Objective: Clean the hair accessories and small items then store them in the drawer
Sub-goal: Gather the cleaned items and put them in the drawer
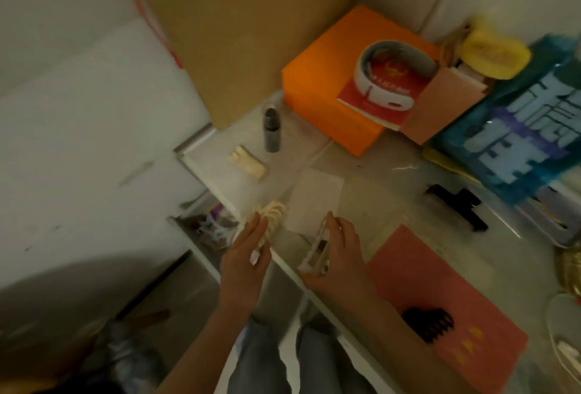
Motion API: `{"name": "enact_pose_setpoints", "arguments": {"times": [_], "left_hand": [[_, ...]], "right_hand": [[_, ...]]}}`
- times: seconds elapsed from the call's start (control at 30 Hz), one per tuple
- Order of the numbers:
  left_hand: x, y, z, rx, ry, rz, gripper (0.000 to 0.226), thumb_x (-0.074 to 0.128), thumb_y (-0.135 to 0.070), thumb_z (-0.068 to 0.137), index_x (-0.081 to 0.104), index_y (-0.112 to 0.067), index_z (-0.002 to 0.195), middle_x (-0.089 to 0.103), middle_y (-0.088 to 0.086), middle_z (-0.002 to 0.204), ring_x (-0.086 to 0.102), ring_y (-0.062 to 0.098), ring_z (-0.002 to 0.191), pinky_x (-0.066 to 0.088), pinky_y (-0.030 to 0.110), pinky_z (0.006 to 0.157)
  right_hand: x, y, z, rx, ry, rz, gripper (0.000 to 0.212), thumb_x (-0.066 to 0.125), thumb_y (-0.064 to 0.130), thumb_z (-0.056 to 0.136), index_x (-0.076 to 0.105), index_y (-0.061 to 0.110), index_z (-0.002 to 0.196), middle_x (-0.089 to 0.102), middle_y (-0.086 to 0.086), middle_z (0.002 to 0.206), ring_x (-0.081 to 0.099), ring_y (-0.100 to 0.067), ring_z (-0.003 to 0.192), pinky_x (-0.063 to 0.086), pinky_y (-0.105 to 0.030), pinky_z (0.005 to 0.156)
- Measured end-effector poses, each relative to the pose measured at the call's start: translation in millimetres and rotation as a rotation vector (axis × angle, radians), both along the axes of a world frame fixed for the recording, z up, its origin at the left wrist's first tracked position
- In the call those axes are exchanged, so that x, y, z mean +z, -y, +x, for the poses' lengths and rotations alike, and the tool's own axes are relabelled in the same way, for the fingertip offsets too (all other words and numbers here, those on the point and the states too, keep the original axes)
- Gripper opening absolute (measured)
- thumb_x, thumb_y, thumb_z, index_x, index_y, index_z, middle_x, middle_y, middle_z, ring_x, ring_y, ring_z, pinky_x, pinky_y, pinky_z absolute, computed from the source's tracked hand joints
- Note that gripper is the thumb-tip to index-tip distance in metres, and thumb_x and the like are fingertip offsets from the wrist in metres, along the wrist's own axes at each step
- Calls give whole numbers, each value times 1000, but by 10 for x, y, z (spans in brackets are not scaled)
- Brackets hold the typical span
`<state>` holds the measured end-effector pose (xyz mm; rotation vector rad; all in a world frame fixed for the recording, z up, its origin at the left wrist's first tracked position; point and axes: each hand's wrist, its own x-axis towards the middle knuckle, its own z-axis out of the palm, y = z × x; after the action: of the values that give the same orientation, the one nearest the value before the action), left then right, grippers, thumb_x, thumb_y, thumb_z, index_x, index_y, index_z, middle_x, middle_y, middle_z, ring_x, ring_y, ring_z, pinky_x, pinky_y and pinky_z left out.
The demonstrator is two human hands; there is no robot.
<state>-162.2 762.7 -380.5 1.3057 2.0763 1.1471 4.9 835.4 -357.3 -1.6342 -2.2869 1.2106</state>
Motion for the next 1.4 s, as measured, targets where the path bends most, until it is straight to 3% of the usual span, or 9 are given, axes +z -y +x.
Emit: {"name": "enact_pose_setpoints", "arguments": {"times": [0.07, 0.3, 0.53, 0.67, 0.83, 0.93, 1.1, 1.27, 1.4], "left_hand": [[17, 205, -276, 54, 15, 1, 44, 61, -19, 85, 57, -14, 128, 52, 0, 136, 49, 8, 122, 40, 15, 99], [21, 882, -1128, 230, 91, -57, 48, 68, 10, 78, 62, -7, 122, 54, -5, 130, 51, 5, 117, 37, 4, 96], [-237, 1319, -1547, 317, 104, -149, 47, 66, 7, 80, 60, -9, 124, 49, -8, 130, 51, -9, 111, 30, -6, 90], [-597, 1401, -1643, 377, 87, -177, 47, 69, 4, 78, 61, -11, 122, 55, -2, 127, 55, 2, 109, 31, -6, 89], [-1141, 1381, -1670, 438, 86, -138, 47, 61, -9, 76, 58, -12, 123, 54, -4, 129, 39, -22, 119, 29, -2, 96], [-1429, 1398, -1665, 469, 94, -161, 47, 61, -13, 79, 59, -15, 126, 54, -5, 133, 37, -21, 122, 30, 2, 99], [-1728, 1447, -1627, 480, 99, -156, 55, 68, 5, 79, 52, -18, 126, 52, -7, 130, 37, -20, 122, 28, 1, 100], [-2020, 1461, -1621, 527, 168, -217, 38, 48, -55, 87, 50, -41, 122, 49, -38, 126, 34, -26, 118, 25, -5, 95], [-2177, 1373, -1633, 498, 143, -218, 42, 54, -30, 85, 55, -14, 124, 52, -1, 132, 36, -23, 120, 27, 1, 101]], "right_hand": [[12, 113, -294, 56, 11, -7, 118, 80, 43, 64, 6, 15, 152, 17, -5, 148, 21, -23, 136, 38, -41, 108], [-40, 423, -1230, 248, 98, 20, 115, 75, 52, 70, 2, 14, 151, 14, -5, 151, 22, -22, 138, 25, -28, 111], [-471, 483, -1837, 418, 139, -15, 114, 76, 46, 70, 0, 18, 151, 4, 0, 156, 7, -20, 145, 15, -29, 116], [-948, 396, -2120, 478, 142, -92, 117, 78, 40, 68, -2, 24, 151, 3, 4, 154, 11, -21, 143, 25, -33, 114], [-1631, 189, -2408, 560, 200, -70, 114, 81, 30, 69, 2, 25, 151, 3, 4, 156, 19, -20, 139, 32, -30, 108], [-2011, 46, -2601, 633, 253, -63, 114, 82, 25, 69, 4, 26, 151, 2, 4, 158, 24, -22, 139, 37, -35, 109], [-2508, -113, -2904, 773, 315, -4, 115, 81, 20, 71, -2, 24, 152, 0, 3, 159, 14, -25, 144, 27, -39, 115], [-2846, -113, -3107, 817, 281, 24, 118, 84, 19, 67, 2, 21, 152, 3, 2, 158, 18, -28, 142, 27, -45, 115], [-3041, -113, -3153, 826, 283, 35, 118, 84, 22, 68, 2, 20, 152, 3, 1, 159, 16, -27, 144, 23, -42, 115]]}}
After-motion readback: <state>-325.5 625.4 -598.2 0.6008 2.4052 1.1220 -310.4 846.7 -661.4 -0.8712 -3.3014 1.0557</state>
